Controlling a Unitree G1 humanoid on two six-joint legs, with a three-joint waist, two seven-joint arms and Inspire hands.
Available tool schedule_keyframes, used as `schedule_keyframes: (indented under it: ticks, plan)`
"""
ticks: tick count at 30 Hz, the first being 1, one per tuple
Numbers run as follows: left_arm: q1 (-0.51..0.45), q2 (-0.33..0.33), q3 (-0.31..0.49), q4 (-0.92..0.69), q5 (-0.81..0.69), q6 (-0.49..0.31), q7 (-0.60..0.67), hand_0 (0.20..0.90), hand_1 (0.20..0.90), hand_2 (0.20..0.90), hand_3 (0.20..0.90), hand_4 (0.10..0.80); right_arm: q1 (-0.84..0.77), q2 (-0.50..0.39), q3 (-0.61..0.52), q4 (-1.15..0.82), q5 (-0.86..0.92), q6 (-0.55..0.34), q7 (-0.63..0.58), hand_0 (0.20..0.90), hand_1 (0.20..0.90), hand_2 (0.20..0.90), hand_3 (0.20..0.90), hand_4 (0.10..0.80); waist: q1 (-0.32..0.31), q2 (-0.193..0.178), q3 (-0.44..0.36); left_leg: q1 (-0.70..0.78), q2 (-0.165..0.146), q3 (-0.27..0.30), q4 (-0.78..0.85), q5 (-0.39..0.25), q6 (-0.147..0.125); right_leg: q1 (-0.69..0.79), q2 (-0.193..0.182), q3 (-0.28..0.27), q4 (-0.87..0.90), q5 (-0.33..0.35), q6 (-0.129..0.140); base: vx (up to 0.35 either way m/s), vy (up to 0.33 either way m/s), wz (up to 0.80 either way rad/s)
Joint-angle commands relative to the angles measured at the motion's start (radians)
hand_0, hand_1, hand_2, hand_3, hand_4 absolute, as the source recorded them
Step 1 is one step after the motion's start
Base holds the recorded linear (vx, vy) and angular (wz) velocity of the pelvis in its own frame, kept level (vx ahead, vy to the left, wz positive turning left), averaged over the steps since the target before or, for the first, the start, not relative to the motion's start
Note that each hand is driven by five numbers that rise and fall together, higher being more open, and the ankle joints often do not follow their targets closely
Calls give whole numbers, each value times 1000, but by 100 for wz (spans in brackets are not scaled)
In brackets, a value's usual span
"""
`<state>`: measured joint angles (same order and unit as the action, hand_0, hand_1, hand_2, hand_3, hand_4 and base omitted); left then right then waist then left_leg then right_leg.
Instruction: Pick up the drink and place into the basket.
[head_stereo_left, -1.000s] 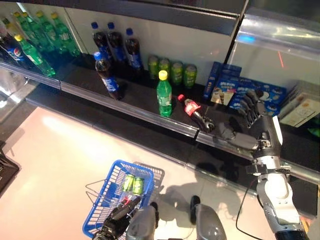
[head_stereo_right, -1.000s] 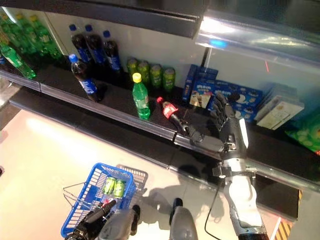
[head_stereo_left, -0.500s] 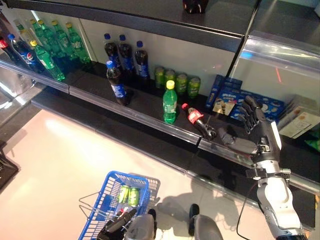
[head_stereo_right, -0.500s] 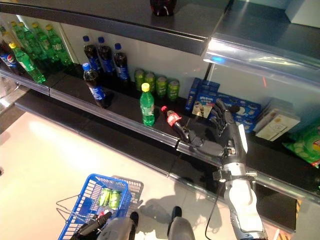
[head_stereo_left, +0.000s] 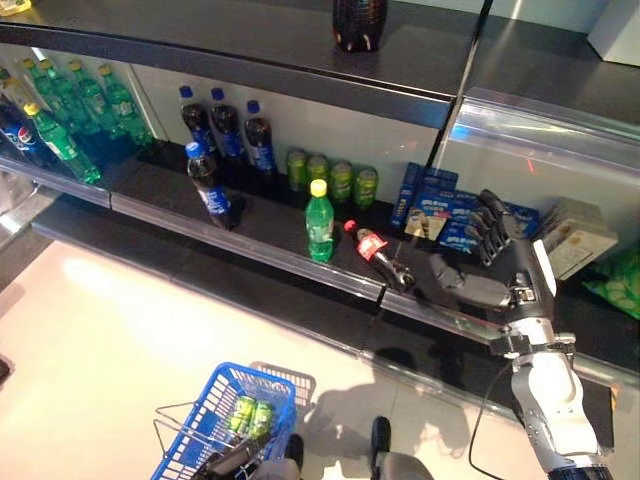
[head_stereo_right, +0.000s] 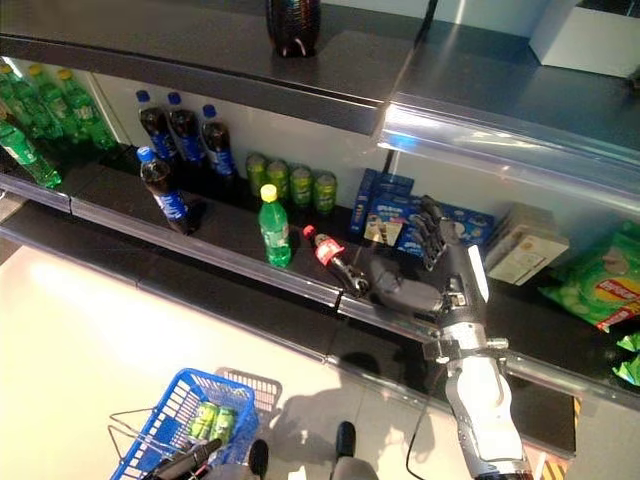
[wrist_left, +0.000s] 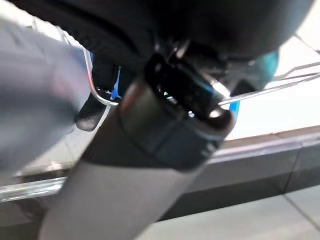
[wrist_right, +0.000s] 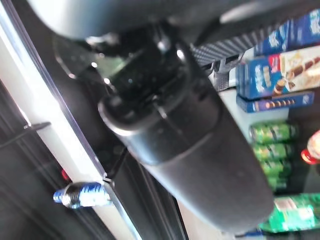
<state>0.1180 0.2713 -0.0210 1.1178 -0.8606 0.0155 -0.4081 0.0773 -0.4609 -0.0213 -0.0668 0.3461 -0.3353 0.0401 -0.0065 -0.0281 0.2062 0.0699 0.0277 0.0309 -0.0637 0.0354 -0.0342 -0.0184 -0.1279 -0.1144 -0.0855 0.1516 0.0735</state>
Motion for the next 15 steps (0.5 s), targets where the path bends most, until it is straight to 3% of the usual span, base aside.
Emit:
schedule_keyframes:
  ticks: [1,11,15]
  plan:
    - [-45,-7,14,-84,-6,-81,-106,300,300,300,200,100,-92,-19,-40,-86,12,-69,50,900,900,900,900,800,2,6,-78,-44,28,29,-2,51,-20,73,-4,5,16,-56,35,-25,-6,-23]
    - [-52,0,50,-90,12,-93,-71,300,300,300,200,100,32,16,39,2,-64,53,132,900,900,900,900,800,-29,-9,-97,-11,33,57,-24,16,-11,80,-5,9,1,-68,42,-8,-2,-3]
    - [-40,7,58,-108,20,-91,-67,300,300,300,200,100,101,44,105,114,-129,50,113,900,900,900,900,800,-35,-16,-95,-5,32,62,-24,7,-6,81,-5,6,0,-68,46,0,0,0]
